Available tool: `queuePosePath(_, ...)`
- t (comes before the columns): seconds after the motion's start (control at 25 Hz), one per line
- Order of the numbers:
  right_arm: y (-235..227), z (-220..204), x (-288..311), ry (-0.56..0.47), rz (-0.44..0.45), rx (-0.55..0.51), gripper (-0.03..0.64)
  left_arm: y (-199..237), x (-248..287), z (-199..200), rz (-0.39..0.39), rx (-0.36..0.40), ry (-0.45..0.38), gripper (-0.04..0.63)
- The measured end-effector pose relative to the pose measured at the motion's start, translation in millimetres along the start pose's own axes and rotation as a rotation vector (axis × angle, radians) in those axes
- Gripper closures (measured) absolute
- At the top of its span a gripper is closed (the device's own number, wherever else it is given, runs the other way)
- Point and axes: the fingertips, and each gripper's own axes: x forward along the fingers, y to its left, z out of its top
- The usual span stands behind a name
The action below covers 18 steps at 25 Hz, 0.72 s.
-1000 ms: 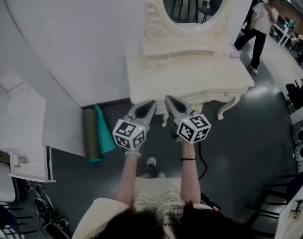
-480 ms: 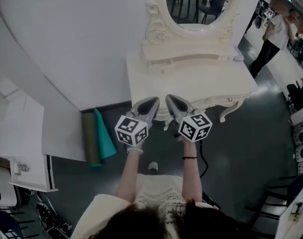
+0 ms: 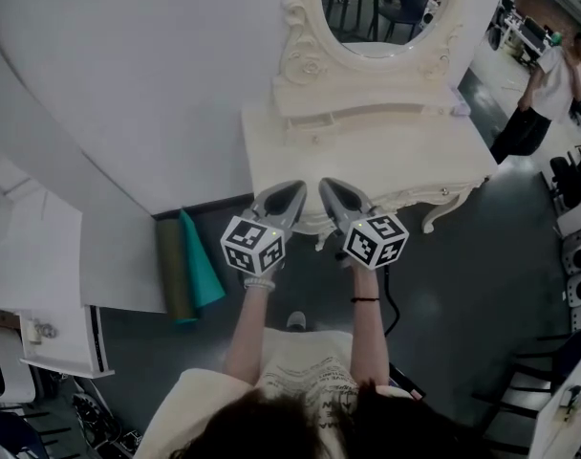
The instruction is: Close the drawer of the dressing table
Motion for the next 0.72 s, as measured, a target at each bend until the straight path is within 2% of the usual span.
queuePosePath(0.36, -15, -3, 15, 0.022, -0.007, 0.013, 0.614, 12, 13, -6, 0.005, -0.021, 0.007, 0.592)
queuePosePath(0.72, -53, 3, 43, 0.058, 0.022, 0.031, 0.614, 37, 51, -10, 0.045, -0.050, 0.013, 0.594)
